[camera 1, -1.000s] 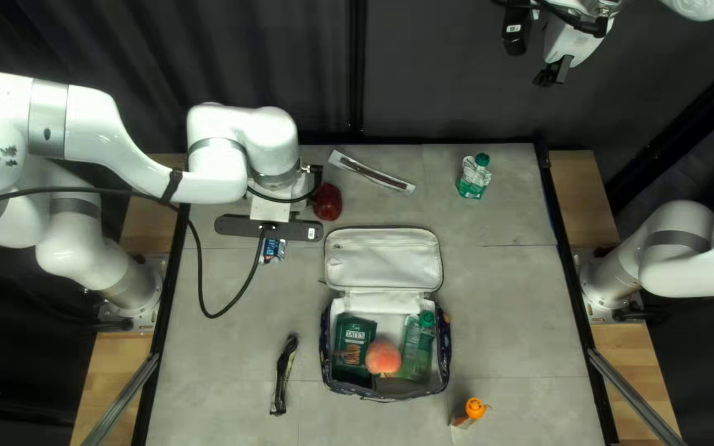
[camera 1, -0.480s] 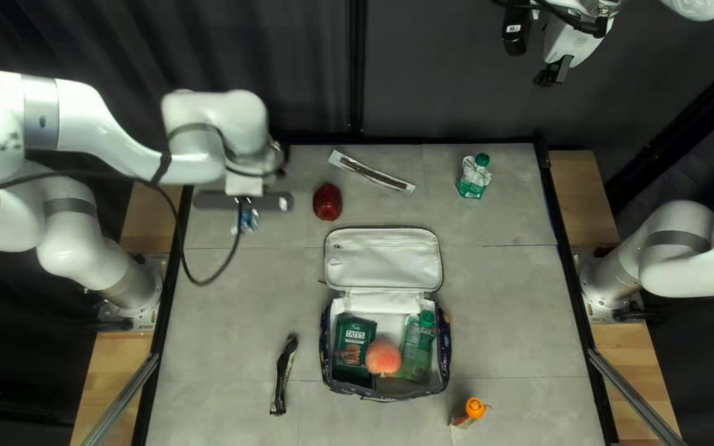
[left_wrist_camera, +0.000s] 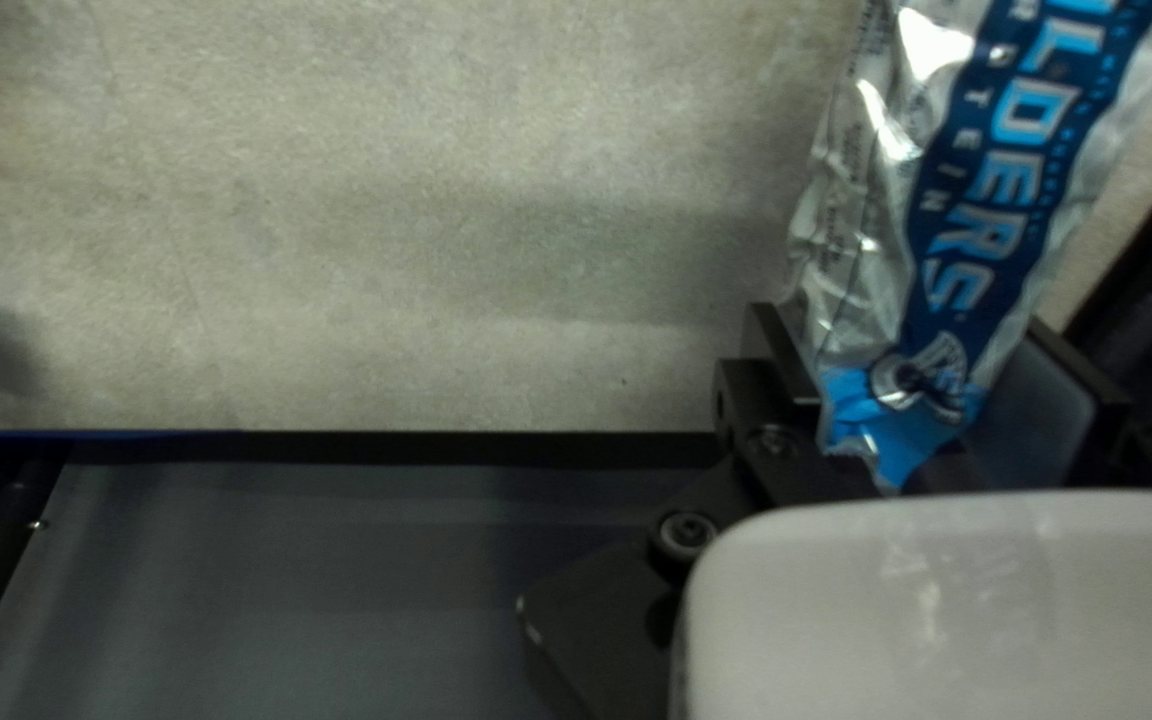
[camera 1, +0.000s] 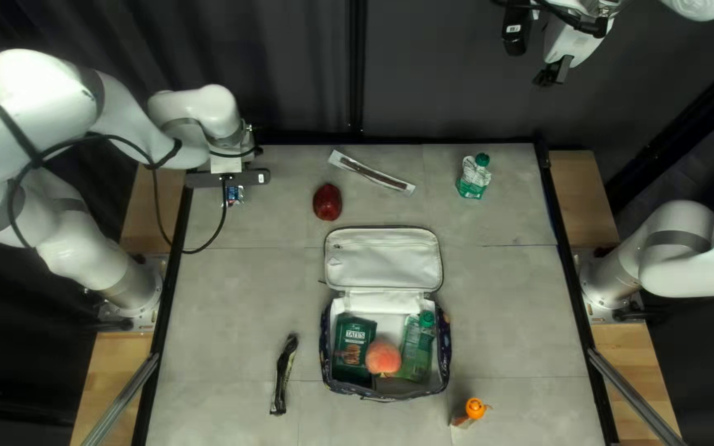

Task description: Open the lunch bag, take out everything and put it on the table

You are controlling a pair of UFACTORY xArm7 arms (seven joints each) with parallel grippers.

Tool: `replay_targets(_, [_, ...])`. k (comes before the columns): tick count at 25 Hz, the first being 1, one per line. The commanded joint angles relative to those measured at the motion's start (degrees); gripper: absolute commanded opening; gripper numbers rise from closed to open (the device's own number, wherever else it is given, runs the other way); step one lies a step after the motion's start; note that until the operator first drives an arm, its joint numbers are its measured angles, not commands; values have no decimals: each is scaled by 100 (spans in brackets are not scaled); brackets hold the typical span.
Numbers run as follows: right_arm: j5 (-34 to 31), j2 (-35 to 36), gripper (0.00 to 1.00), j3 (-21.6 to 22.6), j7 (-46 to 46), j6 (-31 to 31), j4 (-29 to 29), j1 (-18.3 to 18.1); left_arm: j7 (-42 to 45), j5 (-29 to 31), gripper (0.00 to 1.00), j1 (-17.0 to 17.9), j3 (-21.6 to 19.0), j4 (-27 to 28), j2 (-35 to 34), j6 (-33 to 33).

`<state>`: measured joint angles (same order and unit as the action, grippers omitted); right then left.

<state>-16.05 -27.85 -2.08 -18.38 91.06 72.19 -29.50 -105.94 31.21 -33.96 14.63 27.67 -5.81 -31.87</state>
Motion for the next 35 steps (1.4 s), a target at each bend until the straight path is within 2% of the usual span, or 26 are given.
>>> replay_targets(1, [0,0,100,0,0,0,0,0,-49,-18,0,-49,58,73,132,21])
replay_targets(18, [0,0,100,0,0,0,0,0,-788,-556,2,-132,244,-51,329,338])
replay_targets(19, [0,0,100,0,0,0,0,0,-870,-631,69,-131,253,-43,341,328])
replay_targets(20, [0,0,100,0,0,0,0,0,-954,-717,100,-117,255,-30,308,263])
replay_targets(22, [0,0,100,0,0,0,0,0,-1048,-823,100,-57,224,-22,90,26])
replay_targets(24, [0,0,100,0,0,0,0,0,-1011,-933,100,122,35,9,-364,-478])
replay_targets(27, [0,0,100,0,0,0,0,0,-642,-1206,100,562,-517,230,-943,-1355])
replay_targets(28, [0,0,100,0,0,0,0,0,-387,-1379,100,818,-855,467,-1104,-1812])
replay_targets(31, [0,0,100,0,0,0,0,0,271,-1752,100,1327,-1535,1197,-1088,-2600])
replay_targets(35, [0,0,100,0,0,0,0,0,1220,-1925,100,1735,-2202,2042,-648,-3049])
